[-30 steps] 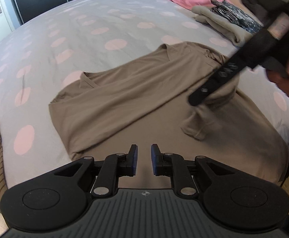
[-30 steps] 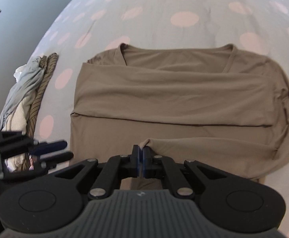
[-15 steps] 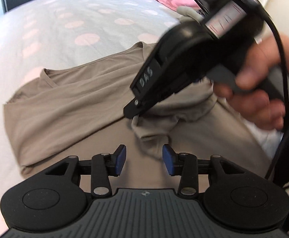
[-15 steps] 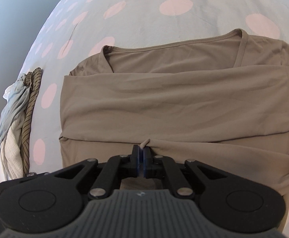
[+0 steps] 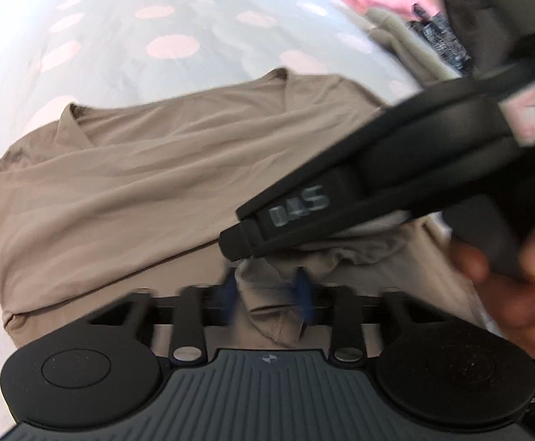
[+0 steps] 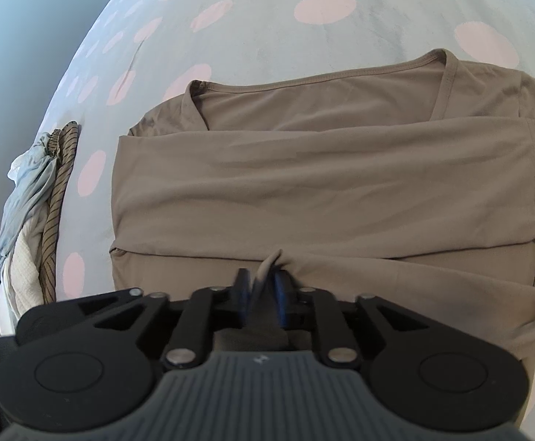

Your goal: Fold clothes

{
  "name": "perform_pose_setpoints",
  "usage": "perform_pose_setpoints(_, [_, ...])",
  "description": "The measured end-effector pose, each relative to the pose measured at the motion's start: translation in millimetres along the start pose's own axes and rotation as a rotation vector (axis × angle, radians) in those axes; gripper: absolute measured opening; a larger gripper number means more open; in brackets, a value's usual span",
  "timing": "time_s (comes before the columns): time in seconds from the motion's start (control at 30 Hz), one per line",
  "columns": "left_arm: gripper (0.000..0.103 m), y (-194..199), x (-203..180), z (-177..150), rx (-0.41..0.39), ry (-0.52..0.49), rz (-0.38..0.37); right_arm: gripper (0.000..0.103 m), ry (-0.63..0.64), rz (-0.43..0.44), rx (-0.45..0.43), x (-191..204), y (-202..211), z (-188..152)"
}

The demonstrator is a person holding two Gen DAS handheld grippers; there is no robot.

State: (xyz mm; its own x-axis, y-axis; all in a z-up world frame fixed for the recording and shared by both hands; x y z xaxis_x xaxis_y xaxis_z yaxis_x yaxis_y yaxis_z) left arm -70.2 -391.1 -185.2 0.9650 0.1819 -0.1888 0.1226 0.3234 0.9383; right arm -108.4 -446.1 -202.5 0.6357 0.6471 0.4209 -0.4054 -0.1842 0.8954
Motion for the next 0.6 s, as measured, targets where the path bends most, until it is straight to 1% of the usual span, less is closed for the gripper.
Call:
perform_pose_setpoints(0.03, [0.003, 0, 2, 0, 0.004, 0.002, 0.008, 0.033, 0.004, -0.003, -0.004, 0, 3, 0])
perform_pose_setpoints(0.17, [0.002, 13, 9, 5, -0.029, 0.011, 0.008, 0.039, 0.009, -0.017, -0.044, -11, 28, 3])
perform_pose_setpoints(0.23, [0.002, 28, 10, 11, -0.068, 0.01, -0.003, 0.041, -0.009, -0.029, -0.097, -23, 49, 8])
perform_pose_setpoints(0.3, [0.002, 45, 11, 17, -0.115, 0.015, -0.014, 0.044, -0.046, -0.067, -0.168, -41, 72, 14])
perform_pose_setpoints(0.43, [0.002, 77, 17, 28, -0.199, 0.037, -0.041, 0.043, -0.141, -0.206, -0.281, -91, 110, 21])
perform_pose_setpoints(0.53, [0.002, 93, 19, 37, -0.239, 0.042, -0.055, 0.043, -0.154, -0.328, -0.307, -120, 120, 20])
perform_pose_setpoints(0.6, [0.002, 100, 17, 45, -0.252, 0.044, -0.06, 0.04, -0.141, -0.371, -0.313, -132, 119, 20])
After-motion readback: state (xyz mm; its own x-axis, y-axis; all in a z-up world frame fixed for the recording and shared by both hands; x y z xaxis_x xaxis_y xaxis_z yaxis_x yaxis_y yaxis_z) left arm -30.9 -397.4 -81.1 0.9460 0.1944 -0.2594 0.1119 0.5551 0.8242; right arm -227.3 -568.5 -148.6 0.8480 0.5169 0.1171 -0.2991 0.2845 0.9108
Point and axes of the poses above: each gripper's, at about its wrist camera, not at the fingertips, and y roughly against the way its jaws point, x to its left, z to its top, the point moved 8 cm from there along -y, roughly the way its jaws point, and after that the axes turned 7 degrees about x, right-handed, at the moved point
